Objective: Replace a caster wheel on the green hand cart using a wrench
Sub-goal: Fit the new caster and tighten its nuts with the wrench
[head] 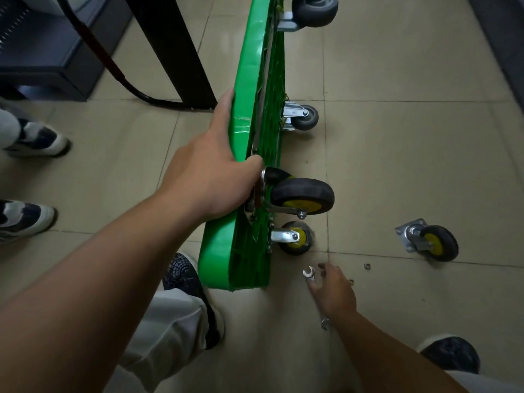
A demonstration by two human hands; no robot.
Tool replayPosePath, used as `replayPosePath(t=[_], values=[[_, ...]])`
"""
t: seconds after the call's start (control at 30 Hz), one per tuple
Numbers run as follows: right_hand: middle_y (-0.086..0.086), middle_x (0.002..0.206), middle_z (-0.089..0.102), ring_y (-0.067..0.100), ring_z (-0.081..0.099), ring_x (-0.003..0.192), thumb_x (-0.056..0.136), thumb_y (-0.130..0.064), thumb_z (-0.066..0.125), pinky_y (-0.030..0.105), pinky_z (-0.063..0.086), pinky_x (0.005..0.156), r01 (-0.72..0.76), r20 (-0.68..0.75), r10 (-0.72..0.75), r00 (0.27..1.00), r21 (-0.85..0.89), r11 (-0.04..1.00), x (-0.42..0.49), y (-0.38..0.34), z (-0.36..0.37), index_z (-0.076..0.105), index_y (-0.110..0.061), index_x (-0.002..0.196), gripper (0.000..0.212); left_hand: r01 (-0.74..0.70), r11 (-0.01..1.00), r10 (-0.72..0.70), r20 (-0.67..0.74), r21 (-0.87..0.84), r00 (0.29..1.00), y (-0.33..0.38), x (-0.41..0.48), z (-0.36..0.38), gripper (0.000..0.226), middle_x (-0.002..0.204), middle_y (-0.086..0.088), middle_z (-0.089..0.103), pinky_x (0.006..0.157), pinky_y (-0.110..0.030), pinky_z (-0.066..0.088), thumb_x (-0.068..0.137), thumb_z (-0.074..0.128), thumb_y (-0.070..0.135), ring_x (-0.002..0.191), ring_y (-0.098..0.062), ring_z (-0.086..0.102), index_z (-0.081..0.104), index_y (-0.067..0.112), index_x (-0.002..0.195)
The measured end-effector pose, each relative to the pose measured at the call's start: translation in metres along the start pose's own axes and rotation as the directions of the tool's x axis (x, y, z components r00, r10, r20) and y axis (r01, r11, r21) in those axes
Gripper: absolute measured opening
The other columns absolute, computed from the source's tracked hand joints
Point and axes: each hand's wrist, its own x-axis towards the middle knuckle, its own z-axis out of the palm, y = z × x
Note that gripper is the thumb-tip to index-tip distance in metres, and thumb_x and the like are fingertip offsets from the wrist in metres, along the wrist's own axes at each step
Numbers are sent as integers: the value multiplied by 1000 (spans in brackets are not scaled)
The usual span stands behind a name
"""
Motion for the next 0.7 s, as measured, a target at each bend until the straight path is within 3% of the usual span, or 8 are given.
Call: replayPosePath(t=[0.1, 0.23, 0.4, 0.57, 0.7], values=[[2, 116, 63, 19, 60, 102, 89, -39, 69, 32, 50, 81, 6, 53, -1, 999, -100, 995, 5, 20, 15, 60, -20, 123, 40, -1, 1000, 1, -7, 4, 1000, -1, 2, 2, 93, 105, -1, 62, 74, -44, 53, 91, 61, 38, 79, -28, 64, -4, 53, 156], [4, 109, 61, 20, 62, 94, 86, -36, 74, 31, 50, 76, -84, 128, 104, 986, -155, 984, 9, 37, 25, 59, -15, 119, 42, 2, 1000, -2, 5, -8, 1000, -1, 2, 1, 93, 104, 1, 65, 75, -46, 54, 91, 60, 38, 78, -27, 65, -4, 54, 155], [7, 95, 60, 26, 63, 88, 82, -30, 79, 35, 54, 73, -117, 150, 153, 977, -223, 968, 11, 44, 40, 48, -14, 103, 41, -13, 1000, 13, -7, -22, 1000, -1, 0, 1, 91, 96, 9, 64, 72, -38, 49, 91, 59, 36, 75, -19, 63, -2, 56, 155], [5, 86, 60, 27, 64, 81, 87, -17, 72, 34, 52, 70, -194, 154, 219, 964, -163, 968, 7, 49, 54, 46, -14, 87, 26, -20, 997, 20, 5, -75, 1000, -3, 1, 1, 91, 99, 10, 66, 73, -44, 55, 87, 59, 38, 72, -20, 66, -1, 56, 155], [8, 95, 59, 29, 62, 95, 89, -11, 62, 27, 44, 74, -68, 289, 100, 952, -120, 990, 3, 40, 41, 53, -15, 88, 10, -34, 999, 34, -6, -34, 999, -3, 2, 1, 89, 90, 12, 63, 64, -35, 49, 91, 58, 38, 69, -16, 63, -1, 54, 156]])
